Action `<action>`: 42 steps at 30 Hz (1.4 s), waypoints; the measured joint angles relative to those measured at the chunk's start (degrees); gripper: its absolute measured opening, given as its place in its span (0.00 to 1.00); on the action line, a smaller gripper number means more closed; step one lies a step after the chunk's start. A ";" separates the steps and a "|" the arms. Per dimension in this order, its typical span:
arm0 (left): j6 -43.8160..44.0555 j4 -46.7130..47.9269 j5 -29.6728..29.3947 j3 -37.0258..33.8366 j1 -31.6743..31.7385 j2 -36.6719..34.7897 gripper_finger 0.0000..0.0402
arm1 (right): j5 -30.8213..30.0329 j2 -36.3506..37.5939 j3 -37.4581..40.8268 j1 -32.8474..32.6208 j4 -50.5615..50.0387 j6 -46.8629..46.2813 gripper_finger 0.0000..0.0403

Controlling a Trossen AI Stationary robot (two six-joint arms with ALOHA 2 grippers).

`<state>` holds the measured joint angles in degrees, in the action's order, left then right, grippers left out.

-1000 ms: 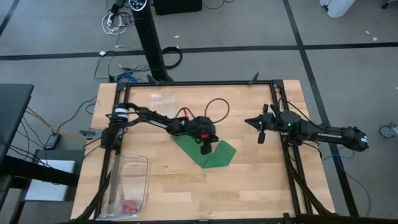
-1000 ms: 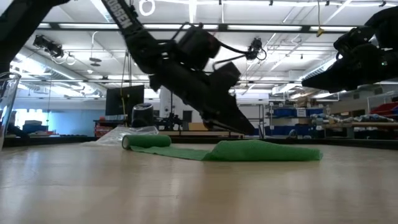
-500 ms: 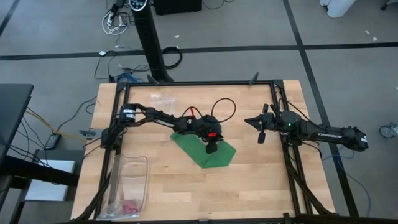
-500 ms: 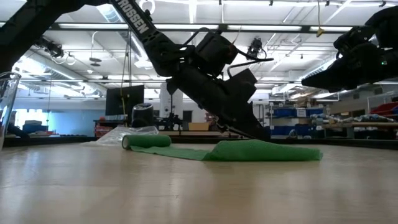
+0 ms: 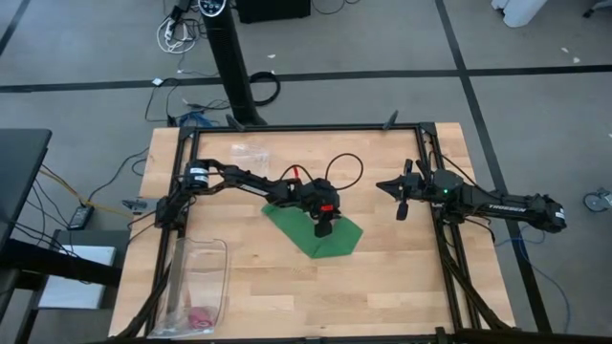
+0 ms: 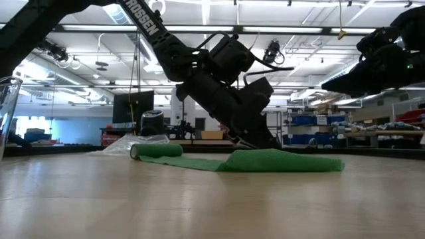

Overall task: Roll bandage
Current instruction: Roll the green bandage

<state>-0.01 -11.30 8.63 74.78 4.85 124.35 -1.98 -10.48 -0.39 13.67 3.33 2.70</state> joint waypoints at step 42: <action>-1.17 -2.54 0.05 6.09 -7.29 2.78 0.00 | 0.02 0.00 0.00 0.00 1.29 0.00 0.01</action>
<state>-1.18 -13.84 8.69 80.88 -2.44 127.13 -1.96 -10.48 -0.40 13.67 4.62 2.70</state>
